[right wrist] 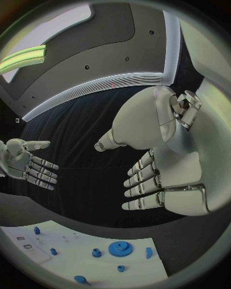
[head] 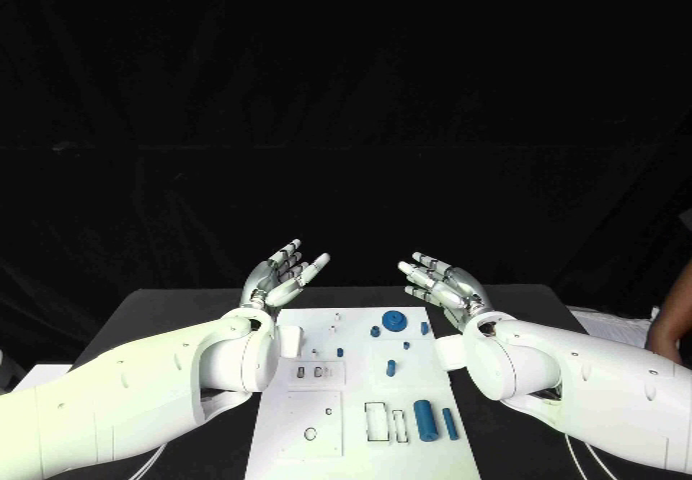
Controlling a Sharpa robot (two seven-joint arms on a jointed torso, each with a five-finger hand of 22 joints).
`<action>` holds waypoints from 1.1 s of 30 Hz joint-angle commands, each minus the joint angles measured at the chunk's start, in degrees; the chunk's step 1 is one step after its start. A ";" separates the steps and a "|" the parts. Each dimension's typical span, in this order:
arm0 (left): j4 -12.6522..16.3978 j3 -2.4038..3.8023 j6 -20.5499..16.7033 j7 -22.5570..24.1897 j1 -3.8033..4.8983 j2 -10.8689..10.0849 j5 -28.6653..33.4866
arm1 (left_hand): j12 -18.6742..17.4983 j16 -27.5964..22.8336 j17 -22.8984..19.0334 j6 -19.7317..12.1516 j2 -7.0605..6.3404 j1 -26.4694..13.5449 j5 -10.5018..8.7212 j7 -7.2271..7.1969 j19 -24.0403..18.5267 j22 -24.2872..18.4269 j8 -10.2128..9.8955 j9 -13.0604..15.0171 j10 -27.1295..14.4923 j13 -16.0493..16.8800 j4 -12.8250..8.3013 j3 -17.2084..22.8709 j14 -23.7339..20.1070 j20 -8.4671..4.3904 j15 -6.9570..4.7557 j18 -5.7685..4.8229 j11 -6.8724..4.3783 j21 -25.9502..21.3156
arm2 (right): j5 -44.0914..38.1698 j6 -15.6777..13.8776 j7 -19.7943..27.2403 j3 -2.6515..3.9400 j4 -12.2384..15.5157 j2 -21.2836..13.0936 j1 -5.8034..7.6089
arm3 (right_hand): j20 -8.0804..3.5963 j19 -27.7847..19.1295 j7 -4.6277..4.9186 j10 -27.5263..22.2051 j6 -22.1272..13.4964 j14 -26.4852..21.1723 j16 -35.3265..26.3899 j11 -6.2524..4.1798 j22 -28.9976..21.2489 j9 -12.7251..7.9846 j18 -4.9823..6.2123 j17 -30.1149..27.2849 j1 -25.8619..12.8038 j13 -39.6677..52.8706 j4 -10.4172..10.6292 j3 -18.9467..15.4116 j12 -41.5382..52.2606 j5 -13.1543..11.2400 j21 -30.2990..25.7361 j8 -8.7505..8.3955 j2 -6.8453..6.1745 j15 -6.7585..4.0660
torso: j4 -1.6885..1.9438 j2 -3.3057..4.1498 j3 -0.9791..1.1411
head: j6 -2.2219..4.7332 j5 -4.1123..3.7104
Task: Assemble the parts on the task board
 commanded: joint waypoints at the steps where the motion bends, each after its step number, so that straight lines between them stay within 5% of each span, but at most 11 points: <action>1: -0.06 0.00 4.26 1.90 0.09 0.11 0.99 | 0.59 0.65 0.40 1.80 0.23 2.88 0.37 8.77 0.67 0.23 0.57 0.28 1.73 0.27 0.68 0.88 2.55 0.91 0.41 1.27 0.94 0.64 | -5.16 9.51 -4.21 0.04 -0.35 0.02 0.09 | 0.43 11.16 7.52 12.66 9.81 14.15 2.17 1.52 1.54 0.91 2.66 1.10 6.97 0.93 -4.11 0.42 1.85 0.10 3.07 1.50 0.64 1.32 | 0.00 0.00 -0.01 | -0.01 0.00; 4: -0.06 0.00 4.26 1.90 0.09 0.11 0.99 | 1.52 2.29 1.33 6.16 2.17 3.76 -0.09 8.95 4.23 0.93 1.47 0.80 6.82 0.80 0.47 2.50 9.16 1.00 0.91 0.98 1.42 1.81 | -5.74 10.71 -4.78 0.05 -0.54 0.02 0.14 | 0.38 20.27 6.37 26.81 20.74 28.72 4.72 0.24 2.74 1.84 4.82 1.95 10.08 1.80 -6.62 1.28 4.10 -0.14 6.21 3.26 0.98 -0.14 | 0.00 0.00 -0.01 | -0.01 0.00; 5: -0.06 0.00 4.26 1.90 0.09 0.11 0.99 | 2.31 3.76 2.10 9.81 3.65 4.23 -0.21 9.13 7.86 1.60 2.30 1.24 10.76 1.20 0.27 3.42 14.77 0.91 0.51 1.20 1.32 2.99 | -5.81 10.86 -4.85 0.05 -0.56 0.02 0.15 | 0.33 21.99 5.80 29.76 25.45 31.44 5.45 -0.47 2.94 2.23 5.55 2.05 11.02 1.89 -7.43 1.69 4.79 -0.16 7.02 4.08 1.07 -0.93 | 0.00 0.00 -0.01 | -0.01 0.00; 6: 0.67 0.03 4.61 3.28 0.22 -2.43 1.40 | 3.72 5.69 2.98 14.56 5.02 4.77 -0.57 8.58 13.92 2.74 3.56 1.88 16.51 1.86 -0.30 4.16 20.72 0.66 -0.24 1.77 0.66 5.05 | -14.40 6.67 -1.06 0.17 -3.76 -0.17 1.08 | 0.19 23.51 5.37 31.65 29.31 33.51 5.83 -1.10 3.05 2.41 6.01 1.99 11.65 1.77 -8.09 2.12 5.11 -0.15 7.66 4.58 1.15 -1.50 | -0.05 0.21 -0.11 | -0.82 -0.29; 7: 0.80 0.03 4.78 3.46 0.26 -2.73 1.43 | 5.72 7.04 3.45 19.42 5.86 5.24 -0.84 8.84 20.83 4.01 4.79 2.46 24.63 2.73 -1.03 4.51 24.20 0.76 -1.04 2.75 0.57 7.55 | -15.96 6.34 -0.98 0.22 -3.99 -0.22 1.16 | 0.02 24.68 4.98 33.09 31.59 35.08 5.96 -1.53 3.07 2.40 6.19 1.86 12.09 1.59 -8.65 2.53 5.17 -0.18 8.11 4.75 1.15 -1.95 | -0.05 0.34 -0.15 | -0.94 -0.33; 8: 1.07 0.03 5.28 3.57 0.33 -3.23 1.47 | 8.40 8.70 3.96 27.51 6.92 5.59 -0.72 7.91 28.92 5.34 6.79 3.36 34.85 3.67 -2.01 4.81 28.76 0.56 -2.49 3.99 -0.94 10.56 | -18.75 5.98 -1.04 0.34 -4.33 -0.33 1.30 | -0.61 26.88 4.32 35.48 33.87 37.88 6.43 -2.32 3.21 2.32 6.13 1.86 12.68 1.45 -9.57 3.26 5.34 -0.31 9.02 4.94 0.90 -2.91 | 0.01 0.57 -0.21 | -1.05 -0.42; 10: 1.57 0.04 6.22 3.47 0.40 -3.92 1.43 | 9.75 10.64 4.55 35.40 7.74 5.66 -0.70 6.75 34.70 6.05 8.57 4.00 40.13 3.79 -3.09 4.93 34.70 -0.12 -4.26 5.08 -2.41 12.87 | -22.32 5.71 -1.28 0.48 -4.74 -0.41 1.54 | -1.78 29.61 3.57 37.86 35.90 40.82 6.41 -3.17 3.26 2.03 6.18 1.68 13.01 1.29 -10.72 4.61 4.77 -0.23 10.01 4.63 0.50 -3.88 | 0.02 0.85 -0.22 | -1.07 -0.43; 19: 5.88 0.05 11.18 1.35 0.91 -7.81 0.01 | 9.10 11.33 6.22 42.98 8.52 2.18 -0.48 3.69 44.53 5.12 7.71 2.69 51.45 3.36 -3.52 3.67 45.49 -3.20 -7.80 5.30 -5.86 13.55 | -41.61 7.57 -5.66 1.14 -6.22 -0.60 3.73 | -4.61 36.34 2.39 45.69 41.37 49.46 5.69 -5.10 2.89 1.94 6.21 2.17 9.66 1.46 -12.31 9.77 2.48 0.77 12.00 3.15 -2.14 -6.47 | 0.24 3.19 -0.35 | -0.61 -0.82; 24: 8.95 0.18 12.17 0.08 1.27 -9.95 -0.52 | 8.14 10.91 7.32 44.51 8.31 0.84 -0.53 3.21 46.23 4.46 6.97 2.52 53.70 3.69 -3.52 2.22 47.01 -3.70 -8.33 5.26 -6.34 12.87 | -56.77 10.40 -10.99 1.61 -6.42 -0.74 5.21 | -5.69 38.99 1.75 47.29 42.62 52.68 6.03 -5.72 3.09 2.03 6.25 2.77 8.87 1.51 -12.63 10.91 1.91 0.37 13.15 2.71 -3.40 -7.44 | 0.67 4.49 -0.43 | -0.43 -1.47; 33: 15.11 0.56 13.17 -2.10 1.98 -13.35 1.10 | 6.14 10.10 8.84 45.03 8.43 -1.92 -0.48 3.48 47.43 3.52 5.45 2.46 53.92 4.11 -3.21 -1.19 47.28 -3.76 -8.21 5.16 -6.08 11.64 | -81.54 15.72 -21.51 1.90 -5.81 -0.17 7.26 | -9.78 48.03 -0.34 51.42 45.69 63.49 9.73 -8.05 5.76 2.30 6.19 6.15 8.72 1.63 -12.74 12.06 1.81 -2.81 19.39 2.54 -5.48 -11.04 | 1.77 7.41 -0.85 | -0.07 -2.80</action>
